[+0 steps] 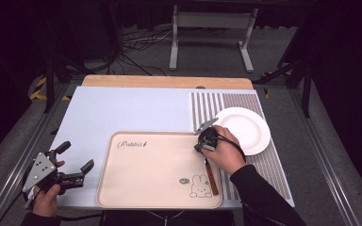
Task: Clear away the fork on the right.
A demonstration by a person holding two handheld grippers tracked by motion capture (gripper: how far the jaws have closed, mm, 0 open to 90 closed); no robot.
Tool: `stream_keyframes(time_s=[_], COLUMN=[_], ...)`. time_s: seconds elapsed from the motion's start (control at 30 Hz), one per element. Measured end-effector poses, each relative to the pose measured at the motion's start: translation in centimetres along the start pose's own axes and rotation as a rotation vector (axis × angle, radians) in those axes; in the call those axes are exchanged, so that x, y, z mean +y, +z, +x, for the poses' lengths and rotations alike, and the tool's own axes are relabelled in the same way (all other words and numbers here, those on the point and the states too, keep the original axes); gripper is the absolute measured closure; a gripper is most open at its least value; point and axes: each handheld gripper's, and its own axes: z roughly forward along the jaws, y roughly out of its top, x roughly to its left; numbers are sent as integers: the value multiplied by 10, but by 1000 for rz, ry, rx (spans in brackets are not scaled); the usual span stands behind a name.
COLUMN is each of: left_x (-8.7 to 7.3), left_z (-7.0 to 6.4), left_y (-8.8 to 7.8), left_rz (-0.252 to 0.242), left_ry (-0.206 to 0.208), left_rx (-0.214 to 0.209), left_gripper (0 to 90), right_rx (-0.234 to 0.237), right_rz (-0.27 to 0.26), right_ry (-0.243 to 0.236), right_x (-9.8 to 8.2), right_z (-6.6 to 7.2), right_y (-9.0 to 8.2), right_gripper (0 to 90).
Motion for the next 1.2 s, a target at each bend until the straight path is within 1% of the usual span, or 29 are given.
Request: stream_keyframes(time_s=[0.27, 0.67, 0.77, 0.97, 1.03, 1.07, 1.1, 1.13, 1.2], left_x=[0, 0, 0, 0, 0, 0, 0, 0, 0], left_z=[0, 0, 0, 0, 0, 0, 0, 0, 0], left_y=[0, 0, 1, 1, 1, 1, 1, 1, 1], left_rz=[2, 4, 1, 3, 3, 2, 4, 3, 3], left_ry=[3, 4, 1, 2, 0, 0, 0, 0, 1], left_rx=[-1, -1, 2, 1, 1, 1, 0, 1, 1], left_gripper=[8, 8, 10, 10, 10, 10, 10, 10, 10], right_rx=[-27, -38, -44, -49, -39, -33, -34, -34, -28], right_rz=[9, 15, 19, 21, 4, -10, -18, -29, -65], right_ry=[27, 50, 63, 66, 67, 76, 76, 71, 71], right_x=[-5, -10, -11, -12, -12, -11, -10, -9, -7], right_z=[-5, -10, -11, -11, -11, -10, -10, -9, -8], right_y=[-3, -7, -8, -9, -11, -13, -16, -20, -27], right_gripper=[900, 900, 900, 900, 900, 900, 900, 889, 838])
